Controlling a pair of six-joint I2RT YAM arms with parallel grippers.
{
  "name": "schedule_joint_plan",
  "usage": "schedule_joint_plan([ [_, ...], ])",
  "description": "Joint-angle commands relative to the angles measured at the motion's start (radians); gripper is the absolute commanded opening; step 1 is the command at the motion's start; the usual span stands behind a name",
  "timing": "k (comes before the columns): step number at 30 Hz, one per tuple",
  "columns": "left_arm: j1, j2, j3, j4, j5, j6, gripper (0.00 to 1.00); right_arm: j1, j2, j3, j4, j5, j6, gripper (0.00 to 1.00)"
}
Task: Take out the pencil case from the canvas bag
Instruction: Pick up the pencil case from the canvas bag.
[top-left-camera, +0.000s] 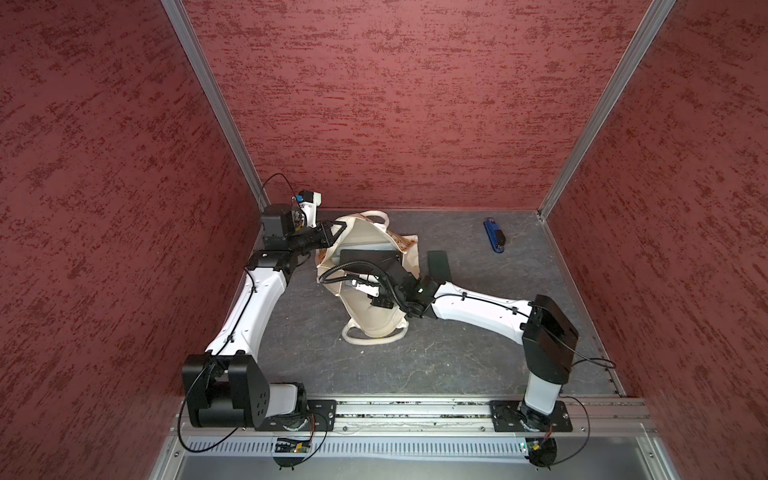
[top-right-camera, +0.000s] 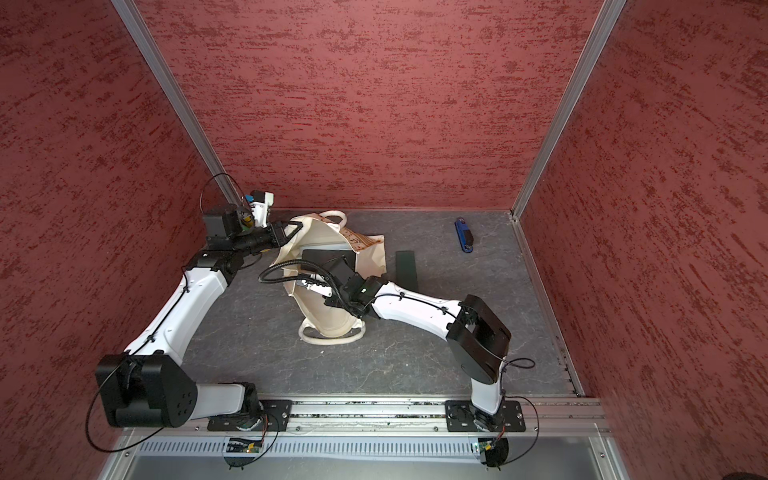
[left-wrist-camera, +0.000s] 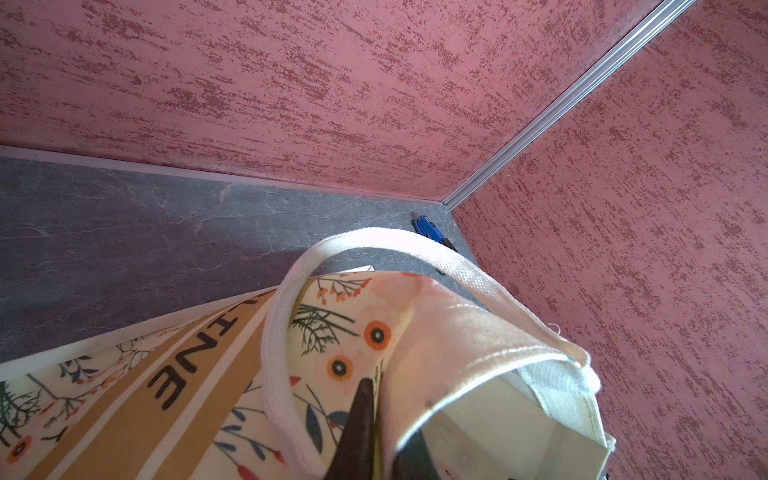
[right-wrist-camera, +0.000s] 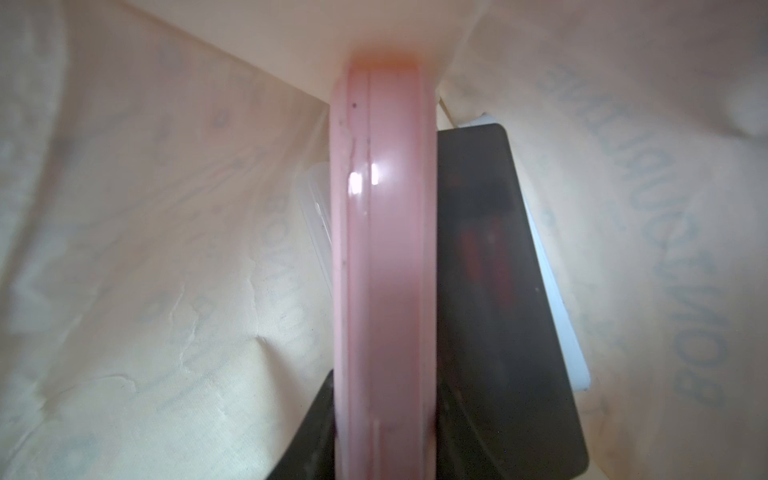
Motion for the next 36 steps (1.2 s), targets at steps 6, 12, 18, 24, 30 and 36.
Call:
schedule_joint_plan([
  [6,0.006,-0.022,-0.004,0.042,0.005,-0.028,0.03,-0.021,0.136,0.034,0.023,-0.039,0.068,0.05],
  [12,0.006,-0.026,-0.003,0.041,0.011,-0.029,0.03,-0.025,0.185,0.045,0.032,-0.028,0.070,0.24],
  [18,0.007,-0.023,-0.001,0.037,0.012,-0.028,0.03,-0.027,0.218,0.062,0.020,-0.042,0.068,0.32],
  [24,0.010,-0.022,0.000,0.036,0.012,-0.030,0.03,-0.027,0.248,0.084,0.002,-0.034,0.062,0.41],
  [30,0.021,-0.023,0.001,0.037,0.014,-0.034,0.03,-0.028,0.240,0.097,0.003,-0.030,0.049,0.35],
  [36,0.031,-0.019,0.000,0.043,0.019,-0.043,0.03,-0.028,0.176,0.091,0.038,-0.041,0.041,0.23],
])
